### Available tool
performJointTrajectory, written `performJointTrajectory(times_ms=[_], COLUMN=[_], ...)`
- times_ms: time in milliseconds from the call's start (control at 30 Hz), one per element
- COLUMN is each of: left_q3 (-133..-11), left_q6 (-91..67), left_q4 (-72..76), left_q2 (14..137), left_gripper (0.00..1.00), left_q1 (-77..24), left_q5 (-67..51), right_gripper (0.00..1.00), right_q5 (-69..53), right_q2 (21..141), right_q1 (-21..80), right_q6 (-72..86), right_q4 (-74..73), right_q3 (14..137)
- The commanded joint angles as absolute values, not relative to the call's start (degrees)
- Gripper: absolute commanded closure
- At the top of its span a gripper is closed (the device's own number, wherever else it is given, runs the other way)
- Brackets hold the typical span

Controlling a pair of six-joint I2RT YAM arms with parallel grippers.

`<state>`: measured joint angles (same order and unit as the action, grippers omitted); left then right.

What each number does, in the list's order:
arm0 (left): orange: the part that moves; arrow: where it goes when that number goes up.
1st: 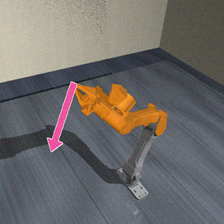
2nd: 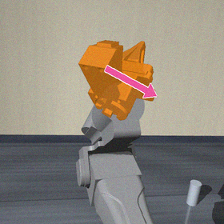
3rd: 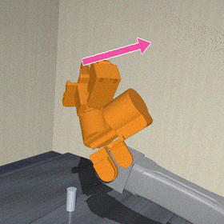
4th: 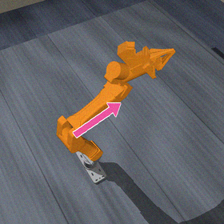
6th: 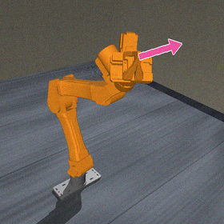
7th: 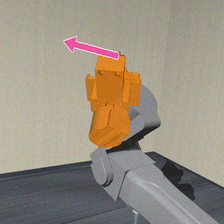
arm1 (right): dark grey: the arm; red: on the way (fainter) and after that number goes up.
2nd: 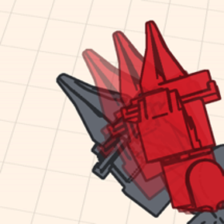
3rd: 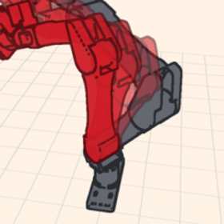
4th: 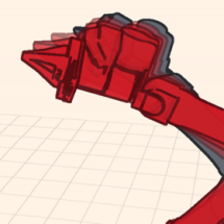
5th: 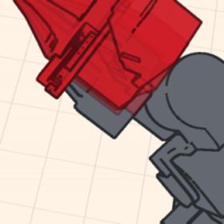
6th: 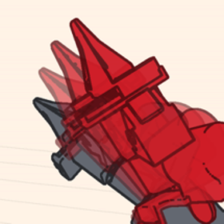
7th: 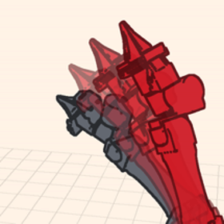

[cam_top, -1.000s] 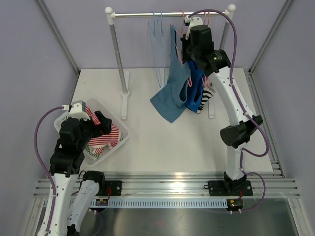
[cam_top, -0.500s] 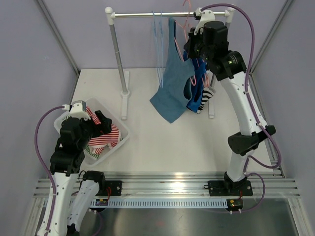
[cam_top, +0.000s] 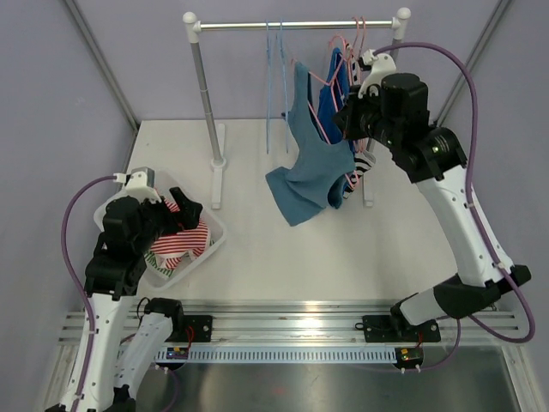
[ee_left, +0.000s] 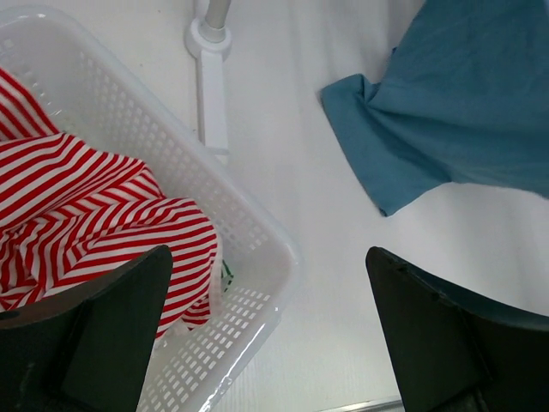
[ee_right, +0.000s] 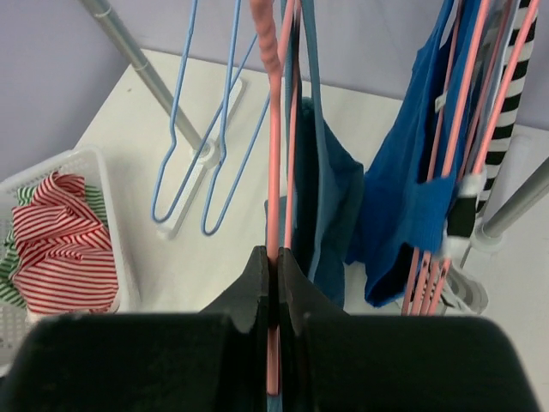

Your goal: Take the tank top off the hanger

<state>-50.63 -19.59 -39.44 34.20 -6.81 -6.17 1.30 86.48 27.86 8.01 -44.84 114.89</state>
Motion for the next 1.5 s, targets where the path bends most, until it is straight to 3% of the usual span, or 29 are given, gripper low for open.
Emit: performJointTrajectory(times_ms=[0,267,533,767,900,1033,1100,1200,1267,1467], left_q3=[-57.7,-70.7,-79.7,-82.3,-82.3,-81.0,-80.6,-80.2,-79.1,-76.3], left_q6=[-21.1,-22.9,-18.6,-15.5,-15.0,-14.7,-14.6,-14.8,-15.0,-20.0], left_q4=[-35.2,-33.3,-26.9,-17.2,-15.3,-14.5,-14.5,-15.4,-15.4,-21.7], left_q2=[37.1,49.2,59.5,70.7,73.4,73.8,73.8,73.5,72.6,68.5], left_gripper=[0.01,0.01,0.01,0.01,0.12,0.56,0.70,0.83,1.00,1.00], left_q1=[-8.3,-28.1,-51.6,-55.5,-55.5,-55.5,-55.5,-55.5,-55.5,-55.1], left_q5=[-11.2,-0.3,13.9,11.1,11.1,13.4,14.8,15.7,16.5,31.4], right_gripper=[1.00,1.00,1.00,1.00,1.00,1.00,1.00,1.00,1.00,1.00], right_q5=[-3.3,-14.5,-15.9,-23.1,-26.5,-26.5,-26.4,-24.2,-23.6,-27.2], right_q2=[76.7,60.6,52.1,48.0,47.3,47.3,47.3,47.5,48.2,48.6], right_q1=[28.5,28.5,28.5,28.6,28.5,28.5,28.5,28.5,28.6,28.5], right_q6=[9.3,9.5,9.6,9.5,9.1,9.0,8.8,8.4,8.4,6.1], right_q4=[-41.9,-47.1,-56.2,-57.9,-57.9,-58.0,-57.7,-57.6,-57.4,-59.1], right_q3=[108.6,94.4,91.2,89.6,88.3,87.3,86.9,86.5,85.9,86.1])
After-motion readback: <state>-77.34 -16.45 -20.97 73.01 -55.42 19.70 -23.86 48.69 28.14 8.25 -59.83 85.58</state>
